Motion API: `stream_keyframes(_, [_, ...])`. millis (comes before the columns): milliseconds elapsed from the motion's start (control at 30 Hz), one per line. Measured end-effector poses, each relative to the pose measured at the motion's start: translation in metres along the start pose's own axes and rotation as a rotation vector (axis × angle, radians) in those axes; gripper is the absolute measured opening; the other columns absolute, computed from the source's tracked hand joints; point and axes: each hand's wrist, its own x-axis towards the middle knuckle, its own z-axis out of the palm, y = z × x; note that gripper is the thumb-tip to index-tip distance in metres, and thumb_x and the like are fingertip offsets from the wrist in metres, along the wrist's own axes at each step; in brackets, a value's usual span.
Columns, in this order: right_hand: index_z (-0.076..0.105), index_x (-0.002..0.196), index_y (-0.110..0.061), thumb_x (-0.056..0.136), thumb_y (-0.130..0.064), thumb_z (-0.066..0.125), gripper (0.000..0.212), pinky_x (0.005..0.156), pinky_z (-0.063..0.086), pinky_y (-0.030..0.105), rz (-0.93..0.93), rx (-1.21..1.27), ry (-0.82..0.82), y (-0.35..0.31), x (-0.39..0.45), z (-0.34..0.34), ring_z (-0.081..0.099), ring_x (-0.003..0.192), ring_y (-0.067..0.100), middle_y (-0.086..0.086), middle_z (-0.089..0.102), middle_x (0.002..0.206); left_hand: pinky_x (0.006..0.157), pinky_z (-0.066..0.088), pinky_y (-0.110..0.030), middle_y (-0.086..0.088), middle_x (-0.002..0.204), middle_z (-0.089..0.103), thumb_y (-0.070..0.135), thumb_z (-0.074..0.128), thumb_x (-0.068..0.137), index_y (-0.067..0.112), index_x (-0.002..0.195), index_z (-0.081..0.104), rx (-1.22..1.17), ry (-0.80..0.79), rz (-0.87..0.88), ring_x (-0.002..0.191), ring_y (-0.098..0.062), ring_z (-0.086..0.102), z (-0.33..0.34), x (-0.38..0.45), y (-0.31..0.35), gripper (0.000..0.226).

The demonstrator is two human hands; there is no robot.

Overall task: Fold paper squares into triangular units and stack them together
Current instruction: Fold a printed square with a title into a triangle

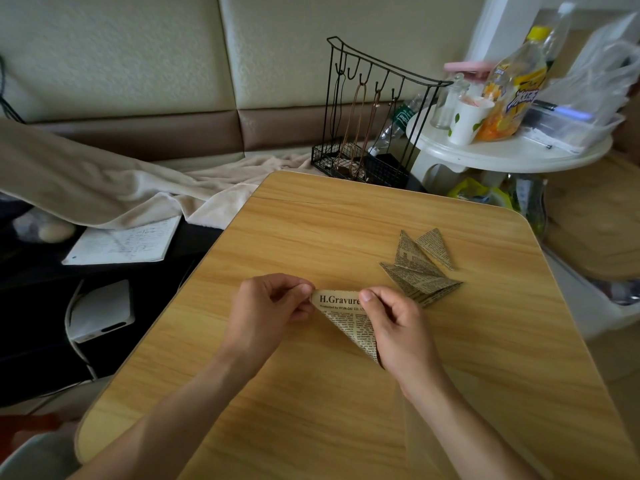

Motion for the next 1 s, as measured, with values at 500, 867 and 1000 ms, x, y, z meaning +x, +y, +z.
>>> stream_keyframes(500, [0.073,0.095,-0.028,0.092,-0.052,0.068,0.025,0.070,0.053,0.038,-0.002,0.084,-0.086,-0.0085,-0.0016,-0.0016,0.067,0.076,0.021,-0.003,0.072,0.080,0.078,0.062,-0.026,-0.022,0.097,0.076,0.004,0.080,0.082,-0.001,0.102,0.072,-0.350,-0.073,-0.177,0.093,-0.026,0.076,0.0026,-0.0043,0.0069,0.022])
stream_keyframes(867, [0.076,0.091,-0.027,0.083,-0.053,0.075,0.027,0.073,0.055,0.052,0.017,0.171,-0.009,-0.0033,0.0002,0.0005,0.069,0.079,0.033,0.004,0.075,0.081,0.078,0.062,-0.026,-0.026,0.102,0.075,0.001,0.076,0.083,-0.011,0.110,0.067,-0.479,-0.141,-0.299,0.094,-0.029,0.076,0.0028,-0.0057,0.0075,0.030])
stream_keyframes(1000, [0.075,0.089,-0.026,0.082,-0.054,0.075,0.029,0.071,0.054,0.056,0.014,0.174,0.004,-0.0032,-0.0009,0.0009,0.066,0.077,0.038,0.009,0.073,0.079,0.080,0.062,-0.027,-0.018,0.098,0.075,0.004,0.074,0.084,-0.010,0.109,0.069,-0.550,-0.152,-0.355,0.091,-0.024,0.074,0.0030,-0.0049,0.0062,0.029])
